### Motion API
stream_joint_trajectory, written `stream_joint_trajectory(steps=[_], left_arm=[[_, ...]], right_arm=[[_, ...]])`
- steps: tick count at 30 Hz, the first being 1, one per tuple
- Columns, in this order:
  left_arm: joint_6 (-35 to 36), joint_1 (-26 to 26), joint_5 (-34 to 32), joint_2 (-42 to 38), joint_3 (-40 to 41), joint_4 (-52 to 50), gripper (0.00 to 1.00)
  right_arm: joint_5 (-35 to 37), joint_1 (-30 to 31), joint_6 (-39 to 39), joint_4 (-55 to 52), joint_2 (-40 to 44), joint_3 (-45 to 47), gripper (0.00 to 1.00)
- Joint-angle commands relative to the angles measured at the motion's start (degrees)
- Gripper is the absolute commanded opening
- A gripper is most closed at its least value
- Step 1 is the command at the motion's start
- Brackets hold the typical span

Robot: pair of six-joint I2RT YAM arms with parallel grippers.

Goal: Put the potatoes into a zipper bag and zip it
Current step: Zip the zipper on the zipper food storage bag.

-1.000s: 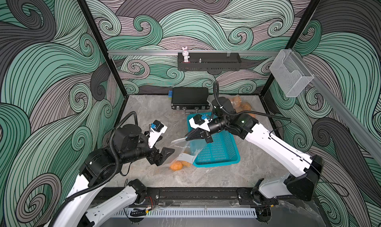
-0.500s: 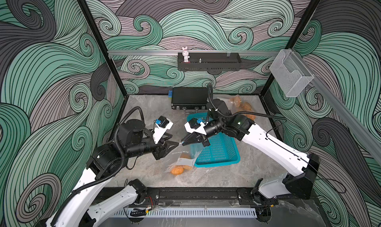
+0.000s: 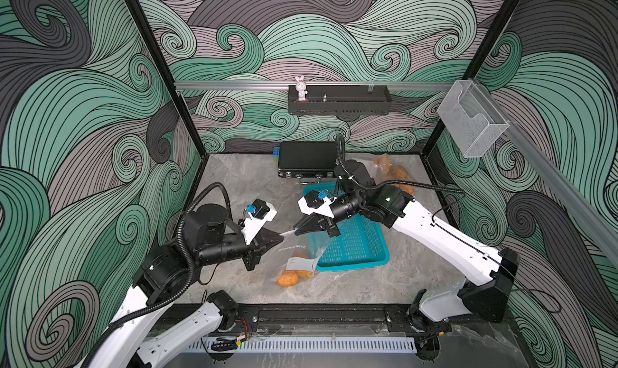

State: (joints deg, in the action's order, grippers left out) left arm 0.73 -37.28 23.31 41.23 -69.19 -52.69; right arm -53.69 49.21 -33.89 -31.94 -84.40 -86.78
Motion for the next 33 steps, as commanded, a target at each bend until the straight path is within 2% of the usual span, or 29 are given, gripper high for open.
stream_joint_trajectory(steps=[1,3,5,6,10,15,18,24,33], left_arm=[[-0.04,0.1,-2.83,-0.24,-1.37,0.56,0.0],[-0.09,0.1,-4.92,-0.03,-1.79,0.05,0.0],[0.4,0.1,-6.04,0.35,-2.84,-1.57,0.0],[0.5,0.1,-6.15,0.67,-3.41,-2.29,0.0],[1.01,0.1,-5.92,1.88,-5.89,-4.99,0.0],[1.47,0.1,-5.03,2.62,-6.68,-5.66,0.0],[1.29,0.1,-4.21,3.12,-6.01,-5.37,0.0],[1.11,0.1,-3.27,3.55,-5.69,-5.35,0.0],[1.38,0.1,-3.01,3.58,-5.37,-5.5,0.0]], right_arm=[[0.18,0.02,0.71,-0.46,-0.81,-1.85,0.09],[1.22,0.26,1.69,-0.91,-1.18,-2.19,0.12],[3.23,0.37,1.61,-2.87,-1.47,-3.17,0.22],[4.91,0.53,1.47,-4.38,-1.64,-3.9,0.23],[7.96,0.69,-0.7,-10.19,-1.8,-6.07,0.23],[7.92,1.02,-1.41,-10.87,-1.18,-6.16,0.23],[8.26,1.61,-0.64,-10.67,-2.05,-7.42,0.28],[9.87,3.05,0.2,-10.71,-4.27,-9.58,0.27],[10.85,3.32,-0.45,-12.58,-4.59,-10.69,0.14]])
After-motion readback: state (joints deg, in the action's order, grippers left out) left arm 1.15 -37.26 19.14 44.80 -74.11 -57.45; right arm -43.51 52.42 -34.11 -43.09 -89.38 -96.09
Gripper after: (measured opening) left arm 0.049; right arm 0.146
